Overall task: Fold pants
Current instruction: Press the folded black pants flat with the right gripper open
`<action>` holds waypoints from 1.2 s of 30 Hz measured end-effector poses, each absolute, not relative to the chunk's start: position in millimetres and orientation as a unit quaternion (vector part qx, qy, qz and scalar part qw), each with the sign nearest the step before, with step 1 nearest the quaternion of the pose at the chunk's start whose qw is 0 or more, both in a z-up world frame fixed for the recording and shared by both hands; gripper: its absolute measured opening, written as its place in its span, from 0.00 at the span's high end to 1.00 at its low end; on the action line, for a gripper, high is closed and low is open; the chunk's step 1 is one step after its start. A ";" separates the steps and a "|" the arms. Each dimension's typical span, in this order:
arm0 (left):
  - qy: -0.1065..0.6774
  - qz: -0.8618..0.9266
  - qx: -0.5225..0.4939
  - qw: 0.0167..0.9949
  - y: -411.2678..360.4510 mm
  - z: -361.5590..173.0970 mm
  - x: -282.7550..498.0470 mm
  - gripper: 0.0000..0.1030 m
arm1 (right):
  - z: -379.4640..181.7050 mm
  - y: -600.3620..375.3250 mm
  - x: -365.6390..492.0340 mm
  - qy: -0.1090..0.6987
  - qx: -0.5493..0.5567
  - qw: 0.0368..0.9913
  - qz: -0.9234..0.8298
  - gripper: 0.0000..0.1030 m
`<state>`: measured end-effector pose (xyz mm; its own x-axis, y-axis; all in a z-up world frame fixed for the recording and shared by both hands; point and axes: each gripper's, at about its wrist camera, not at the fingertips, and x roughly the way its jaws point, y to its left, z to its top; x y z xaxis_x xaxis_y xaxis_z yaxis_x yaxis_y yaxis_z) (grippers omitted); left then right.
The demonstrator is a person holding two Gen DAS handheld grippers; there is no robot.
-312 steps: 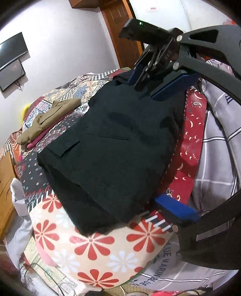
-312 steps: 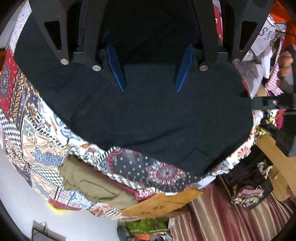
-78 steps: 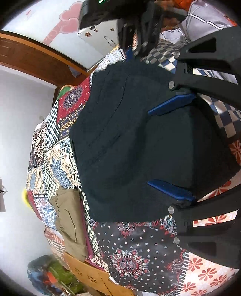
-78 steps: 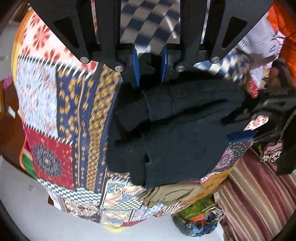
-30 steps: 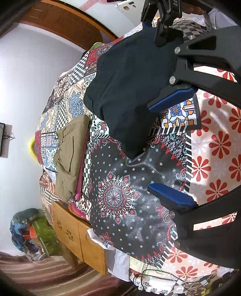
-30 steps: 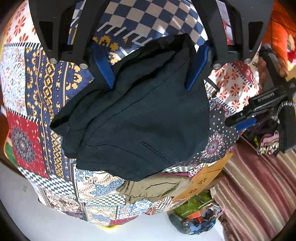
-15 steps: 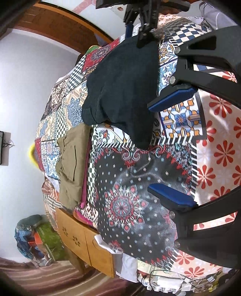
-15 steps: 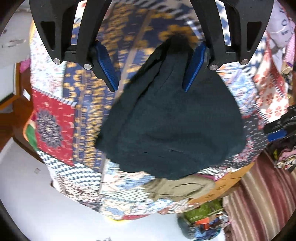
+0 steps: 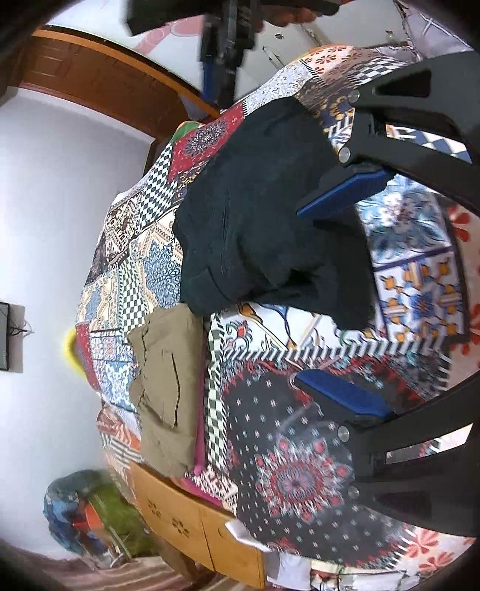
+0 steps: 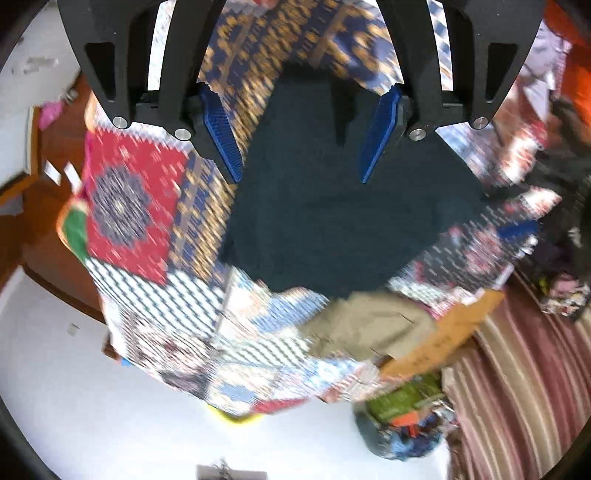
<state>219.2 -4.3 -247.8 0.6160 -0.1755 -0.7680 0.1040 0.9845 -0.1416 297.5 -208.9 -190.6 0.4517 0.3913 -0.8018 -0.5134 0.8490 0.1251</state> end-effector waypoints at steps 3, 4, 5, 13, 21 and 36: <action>0.443 -0.086 -0.046 0.891 -6.7 -260.3 230.1 0.19 | -184.9 -172.9 315.1 0.449 -0.068 0.835 0.311 0.40; 0.447 -0.089 -0.046 0.889 -7.5 -264.2 231.2 0.19 | -186.6 -160.0 319.2 0.450 -0.073 0.830 0.323 0.40; 0.453 -0.090 -0.048 0.885 -7.4 -270.4 232.7 0.19 | -189.1 -143.6 323.1 0.450 -0.085 0.823 0.336 0.40; 0.489 -0.105 -0.101 0.860 4.7 -313.8 236.2 0.14 | -256.1 -45.1 338.3 0.477 -0.247 0.750 0.386 0.41; 0.497 -0.108 -0.144 0.849 18.5 -328.3 240.1 0.13 | -276.1 -52.6 367.4 0.502 -0.225 0.745 0.377 0.25; 0.479 -0.059 -0.126 0.867 51.2 -289.5 202.9 0.11 | -213.1 -107.2 329.6 0.429 -0.183 0.814 0.345 0.24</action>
